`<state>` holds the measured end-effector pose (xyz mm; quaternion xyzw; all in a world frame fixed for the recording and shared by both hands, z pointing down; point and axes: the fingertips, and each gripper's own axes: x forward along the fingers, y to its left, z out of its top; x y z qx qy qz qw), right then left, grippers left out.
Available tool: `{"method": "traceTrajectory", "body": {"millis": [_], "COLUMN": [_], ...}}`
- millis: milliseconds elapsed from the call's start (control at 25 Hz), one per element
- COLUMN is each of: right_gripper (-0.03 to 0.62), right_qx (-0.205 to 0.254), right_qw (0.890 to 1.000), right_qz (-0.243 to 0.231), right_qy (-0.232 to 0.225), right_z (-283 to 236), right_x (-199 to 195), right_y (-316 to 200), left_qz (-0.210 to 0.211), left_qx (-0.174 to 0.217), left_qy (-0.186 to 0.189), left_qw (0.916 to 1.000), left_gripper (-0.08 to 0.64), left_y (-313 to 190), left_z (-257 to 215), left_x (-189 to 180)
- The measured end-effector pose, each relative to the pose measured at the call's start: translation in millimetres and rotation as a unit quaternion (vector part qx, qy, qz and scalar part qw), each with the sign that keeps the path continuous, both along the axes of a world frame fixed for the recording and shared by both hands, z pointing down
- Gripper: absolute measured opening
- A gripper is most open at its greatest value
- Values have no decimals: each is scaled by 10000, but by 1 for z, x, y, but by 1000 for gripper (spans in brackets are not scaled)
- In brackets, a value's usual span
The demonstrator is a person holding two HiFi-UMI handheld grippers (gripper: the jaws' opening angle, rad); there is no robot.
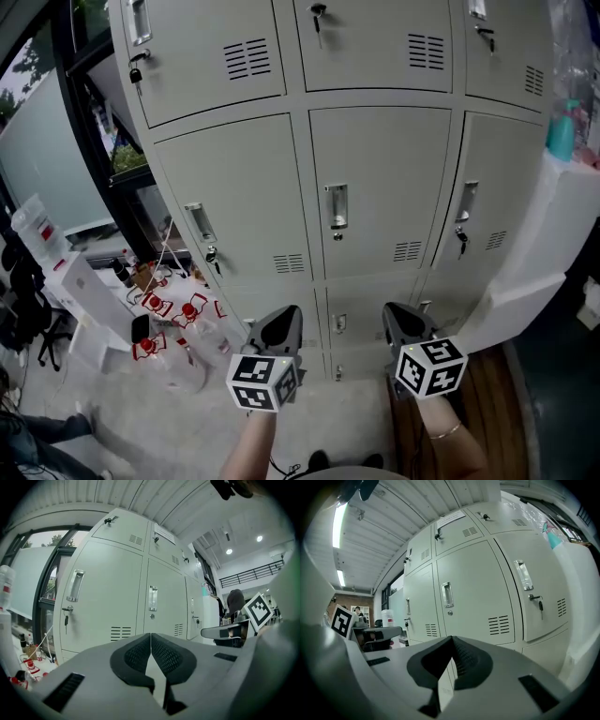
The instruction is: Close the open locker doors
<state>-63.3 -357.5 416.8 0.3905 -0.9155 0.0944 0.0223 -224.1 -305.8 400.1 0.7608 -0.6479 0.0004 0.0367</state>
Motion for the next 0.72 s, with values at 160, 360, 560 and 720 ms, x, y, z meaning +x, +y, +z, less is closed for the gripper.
{"method": "traceTrajectory", "body": {"millis": [160, 360, 560, 720], "right_gripper": [2, 2, 2, 2], "right_qx": [6, 61, 66, 100], "right_qw": [10000, 9998, 9997, 9997], "right_qz": [-48, -104, -139, -163], "right_qy": [75, 165, 201, 178], "right_z": [3, 4, 5, 2], "right_x": [1, -2, -5, -9], "right_y": [2, 4, 6, 5], "left_qz": [-45, -79, -113, -135], "left_qx": [-25, -81, -119, -144], "left_qy": [7, 24, 27, 17], "left_qw": [10000, 9999, 9999, 9998], "left_gripper": [21, 21, 21, 21], "left_y": [1, 3, 4, 3], "left_z": [3, 8, 10, 11], "left_x": [2, 2, 2, -2]}}
